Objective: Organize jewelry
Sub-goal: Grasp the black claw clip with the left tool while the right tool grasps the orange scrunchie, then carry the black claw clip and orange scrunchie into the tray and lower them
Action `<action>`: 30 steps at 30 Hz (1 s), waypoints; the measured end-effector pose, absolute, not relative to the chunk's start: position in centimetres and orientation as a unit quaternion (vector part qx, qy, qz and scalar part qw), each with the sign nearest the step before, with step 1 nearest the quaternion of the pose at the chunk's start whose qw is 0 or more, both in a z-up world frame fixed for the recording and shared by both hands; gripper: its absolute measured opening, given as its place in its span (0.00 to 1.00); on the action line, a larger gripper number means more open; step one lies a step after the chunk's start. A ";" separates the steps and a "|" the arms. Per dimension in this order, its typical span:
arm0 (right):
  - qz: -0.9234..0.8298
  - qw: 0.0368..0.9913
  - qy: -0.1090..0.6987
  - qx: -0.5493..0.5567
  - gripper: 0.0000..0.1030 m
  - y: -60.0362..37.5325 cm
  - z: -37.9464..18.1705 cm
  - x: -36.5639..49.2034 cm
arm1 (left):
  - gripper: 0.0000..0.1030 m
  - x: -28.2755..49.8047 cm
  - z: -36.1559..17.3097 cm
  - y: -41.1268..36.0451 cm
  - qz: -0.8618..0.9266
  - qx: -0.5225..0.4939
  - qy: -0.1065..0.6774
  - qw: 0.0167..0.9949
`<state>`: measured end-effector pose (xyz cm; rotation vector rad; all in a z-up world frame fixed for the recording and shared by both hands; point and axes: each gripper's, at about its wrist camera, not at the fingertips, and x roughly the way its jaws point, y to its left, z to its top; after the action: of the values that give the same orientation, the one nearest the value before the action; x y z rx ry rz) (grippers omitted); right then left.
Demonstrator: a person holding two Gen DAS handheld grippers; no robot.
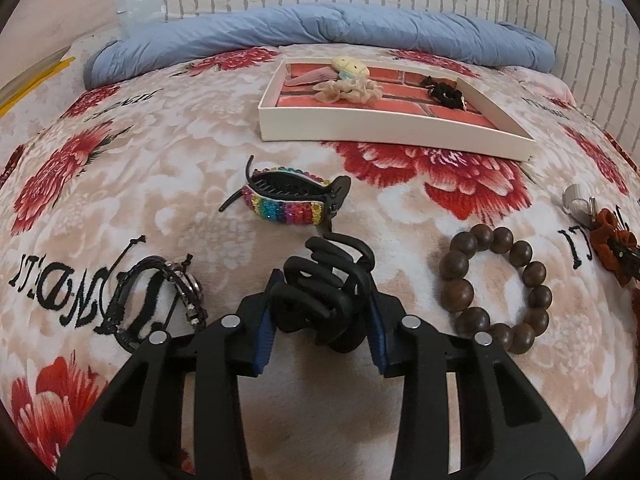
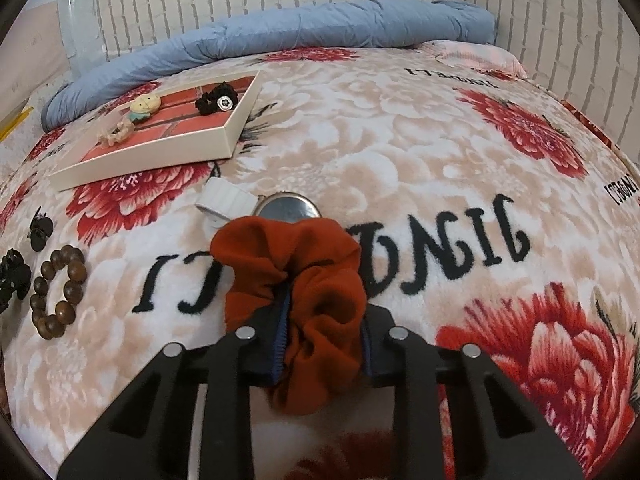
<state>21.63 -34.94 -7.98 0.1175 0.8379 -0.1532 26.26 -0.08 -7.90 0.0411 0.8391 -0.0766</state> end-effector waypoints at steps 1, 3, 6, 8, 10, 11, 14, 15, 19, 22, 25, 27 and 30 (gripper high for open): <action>-0.073 0.910 0.404 0.057 0.25 -34.9 -7.8 21.5 | 0.36 26.1 -7.8 0.0 -0.036 0.018 0.405 0.914; -0.072 0.913 0.397 0.059 0.24 -35.0 -7.5 21.2 | 0.35 26.0 -7.6 0.2 -0.037 0.015 0.400 0.916; -0.070 0.919 0.382 0.068 0.23 -35.3 -6.7 20.6 | 0.36 25.8 -7.2 0.2 -0.039 0.015 0.393 0.918; -0.069 0.922 0.374 0.072 0.23 -35.6 -6.2 20.4 | 0.35 25.7 -6.8 0.2 -0.038 0.016 0.389 0.920; -0.071 0.926 0.363 0.072 0.23 -35.8 -5.5 20.1 | 0.35 25.5 -6.3 0.2 -0.039 0.016 0.384 0.923; -0.072 0.928 0.359 0.073 0.23 -35.9 -5.2 20.1 | 0.35 25.4 -6.0 0.2 -0.039 0.017 0.380 0.924; -0.069 0.932 0.346 0.085 0.23 -36.2 -4.1 20.2 | 0.35 25.3 -4.9 0.5 -0.041 0.011 0.370 0.928; -0.068 0.933 0.343 0.087 0.23 -36.2 -3.7 20.3 | 0.35 25.4 -4.5 0.5 -0.041 0.011 0.368 0.929; -0.055 0.939 0.329 0.088 0.23 -35.0 -2.0 21.5 | 0.35 26.4 -2.6 0.3 -0.041 0.017 0.349 0.936; -0.046 0.942 0.319 0.087 0.23 -33.9 -0.8 23.1 | 0.35 27.8 -1.3 -0.1 -0.040 0.017 0.337 0.941; -0.037 0.947 0.306 0.089 0.23 -32.5 0.6 25.3 | 0.35 29.7 0.4 -0.9 -0.039 0.017 0.318 0.947; -0.034 0.950 0.296 0.089 0.23 -31.7 1.3 26.7 | 0.35 30.7 1.2 -1.5 -0.040 0.020 0.308 0.950; -0.026 0.953 0.285 0.102 0.23 -30.7 2.1 29.1 | 0.35 33.1 2.3 -2.5 -0.048 0.011 0.302 0.952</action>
<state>29.14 -30.73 2.09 0.2064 0.5799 -0.0528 33.13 -2.54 2.28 0.0228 0.6144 -0.0973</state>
